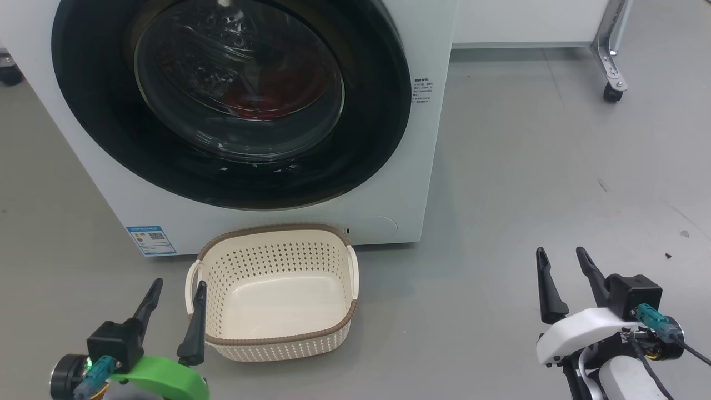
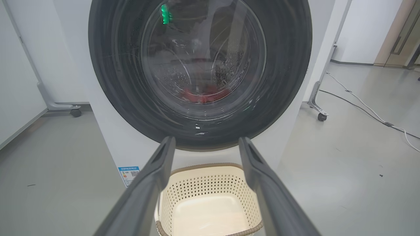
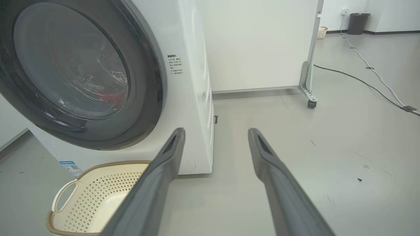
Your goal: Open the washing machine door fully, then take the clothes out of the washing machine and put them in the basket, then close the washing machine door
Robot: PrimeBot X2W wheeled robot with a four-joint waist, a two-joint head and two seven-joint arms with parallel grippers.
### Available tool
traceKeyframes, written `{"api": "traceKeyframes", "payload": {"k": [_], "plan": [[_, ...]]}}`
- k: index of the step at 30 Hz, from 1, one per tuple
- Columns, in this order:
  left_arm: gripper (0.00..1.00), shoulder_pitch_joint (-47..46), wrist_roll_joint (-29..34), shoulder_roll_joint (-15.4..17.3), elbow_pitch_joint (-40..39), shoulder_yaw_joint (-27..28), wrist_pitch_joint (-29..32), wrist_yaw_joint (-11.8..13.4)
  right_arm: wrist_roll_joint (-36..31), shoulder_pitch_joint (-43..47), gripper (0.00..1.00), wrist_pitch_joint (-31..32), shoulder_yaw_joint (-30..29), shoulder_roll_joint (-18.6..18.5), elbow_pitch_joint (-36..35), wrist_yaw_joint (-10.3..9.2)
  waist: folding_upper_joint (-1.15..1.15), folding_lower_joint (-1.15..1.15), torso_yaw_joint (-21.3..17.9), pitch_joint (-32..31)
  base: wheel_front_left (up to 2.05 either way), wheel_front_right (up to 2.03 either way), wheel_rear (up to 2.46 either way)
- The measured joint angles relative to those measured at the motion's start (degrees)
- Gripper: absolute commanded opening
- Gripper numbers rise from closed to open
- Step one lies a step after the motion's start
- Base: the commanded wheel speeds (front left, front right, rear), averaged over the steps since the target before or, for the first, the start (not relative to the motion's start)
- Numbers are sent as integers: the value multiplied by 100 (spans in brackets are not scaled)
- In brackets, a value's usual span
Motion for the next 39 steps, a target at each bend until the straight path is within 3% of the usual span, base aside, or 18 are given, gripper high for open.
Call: {"api": "traceKeyframes", "payload": {"k": [11,30,31,32,39], "plan": [[100,-29,695,63,112,-171,-201,134,-814,-17,100,-218,63,14,74,-43,0,0,21,4,0,0,0],[100,-54,641,14,243,-107,-201,135,-825,-20,100,-218,-170,166,125,-42,0,0,29,11,0,0,0],[100,-54,641,13,245,-107,-201,135,-833,-20,70,-218,-179,171,126,-42,0,0,30,10,0,0,0],[100,-55,641,13,247,-107,-201,135,-846,-20,0,-218,-189,176,129,-41,0,0,30,9,0,0,0],[100,-63,641,9,258,-90,-201,134,-856,-20,0,-218,-234,200,168,18,0,0,30,5,0,0,0]]}}
